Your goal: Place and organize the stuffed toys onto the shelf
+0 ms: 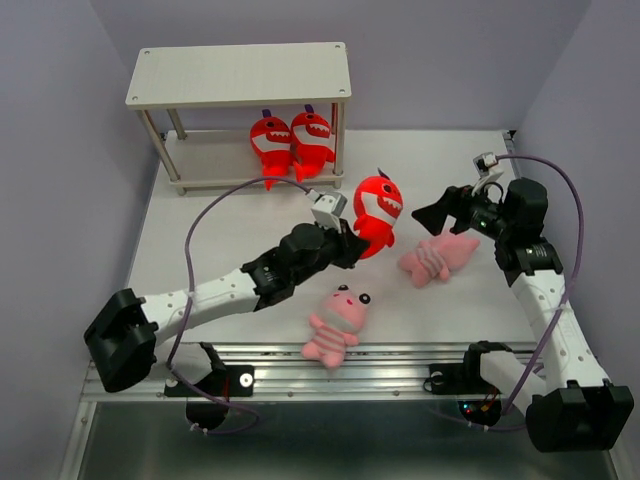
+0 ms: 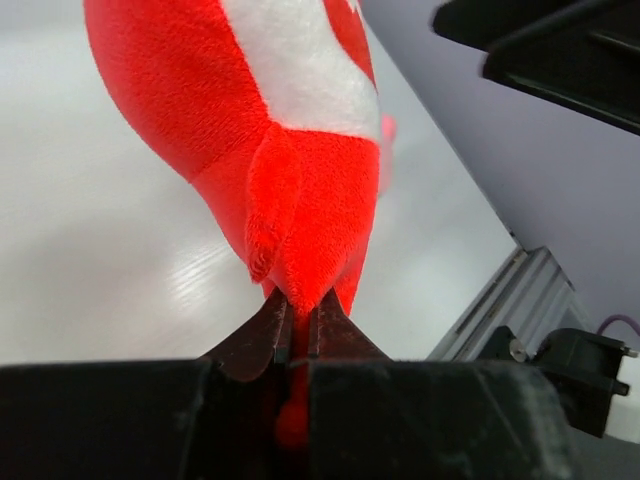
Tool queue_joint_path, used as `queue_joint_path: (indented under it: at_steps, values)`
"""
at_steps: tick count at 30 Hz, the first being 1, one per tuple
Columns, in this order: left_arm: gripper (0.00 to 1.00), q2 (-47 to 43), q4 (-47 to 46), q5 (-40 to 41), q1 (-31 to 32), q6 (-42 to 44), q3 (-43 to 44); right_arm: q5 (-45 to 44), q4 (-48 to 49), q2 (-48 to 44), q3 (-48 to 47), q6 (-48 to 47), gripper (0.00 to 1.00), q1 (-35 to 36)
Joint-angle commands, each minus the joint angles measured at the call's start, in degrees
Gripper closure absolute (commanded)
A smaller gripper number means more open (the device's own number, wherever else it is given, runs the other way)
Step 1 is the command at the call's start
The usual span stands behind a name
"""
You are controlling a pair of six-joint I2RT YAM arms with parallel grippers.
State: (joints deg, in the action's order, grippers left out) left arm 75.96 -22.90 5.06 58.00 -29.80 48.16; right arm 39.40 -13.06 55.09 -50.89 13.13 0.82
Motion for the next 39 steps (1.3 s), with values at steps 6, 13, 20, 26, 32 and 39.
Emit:
queue_joint_path:
  at_steps: [6,13,20,26,32,39]
  values:
    - [1.00,-17.5,7.6,-3.6,-13.3,8.3,-6.8,0.1,2.3,-2.2,1.8,-8.6,0.00,0.1]
    - [1.00,-28.8,16.8,-4.8,-24.7,14.9,-10.0,2.7,2.8,0.3,5.9,-12.3,0.00,-0.4]
    - [1.00,-28.3,16.0,-14.0,-39.3,19.3,-10.5,8.9,2.8,-1.4,7.7,-12.4,0.00,-0.9]
    - [1.00,-21.6,9.4,-22.5,-51.2,18.1,-8.3,9.0,2.2,-4.5,9.0,-15.0,0.00,-0.9]
    - [1.00,-12.1,3.8,-28.3,-59.0,16.2,-4.0,9.6,2.0,-4.8,9.1,-15.4,0.00,-0.9]
    - [1.00,-2.1,-0.4,-31.4,-65.3,13.9,1.9,10.4,1.9,-5.1,9.4,-15.8,0.00,-0.9]
